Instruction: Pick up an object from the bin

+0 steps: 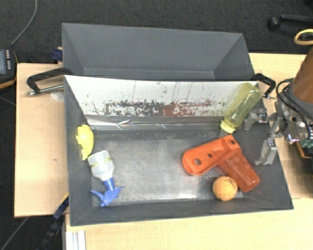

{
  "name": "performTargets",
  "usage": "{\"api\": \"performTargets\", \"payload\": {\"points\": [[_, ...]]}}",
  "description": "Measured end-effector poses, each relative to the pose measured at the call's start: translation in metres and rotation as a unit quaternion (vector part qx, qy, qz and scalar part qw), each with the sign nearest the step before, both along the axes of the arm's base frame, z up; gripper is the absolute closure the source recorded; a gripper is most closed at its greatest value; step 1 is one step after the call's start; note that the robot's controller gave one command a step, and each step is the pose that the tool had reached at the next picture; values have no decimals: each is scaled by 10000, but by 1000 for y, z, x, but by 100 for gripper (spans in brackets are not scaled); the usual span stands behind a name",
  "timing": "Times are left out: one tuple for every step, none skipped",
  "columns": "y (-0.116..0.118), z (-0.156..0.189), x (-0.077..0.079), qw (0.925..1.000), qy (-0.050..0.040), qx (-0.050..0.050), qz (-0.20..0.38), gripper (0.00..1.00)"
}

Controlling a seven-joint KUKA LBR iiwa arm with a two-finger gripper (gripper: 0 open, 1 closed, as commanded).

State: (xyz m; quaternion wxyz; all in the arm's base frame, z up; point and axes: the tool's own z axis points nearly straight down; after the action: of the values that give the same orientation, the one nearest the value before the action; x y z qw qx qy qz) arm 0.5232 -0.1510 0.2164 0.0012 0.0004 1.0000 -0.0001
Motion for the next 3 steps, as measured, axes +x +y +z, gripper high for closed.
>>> {"api": "performTargets", "payload": {"points": [[3, -8, 2, 9997, -15, -6, 224, 0], [4, -45, 6, 9955, -3, 1, 943, 0], [12, -84, 15, 10000, -30, -5, 88, 0]]}}
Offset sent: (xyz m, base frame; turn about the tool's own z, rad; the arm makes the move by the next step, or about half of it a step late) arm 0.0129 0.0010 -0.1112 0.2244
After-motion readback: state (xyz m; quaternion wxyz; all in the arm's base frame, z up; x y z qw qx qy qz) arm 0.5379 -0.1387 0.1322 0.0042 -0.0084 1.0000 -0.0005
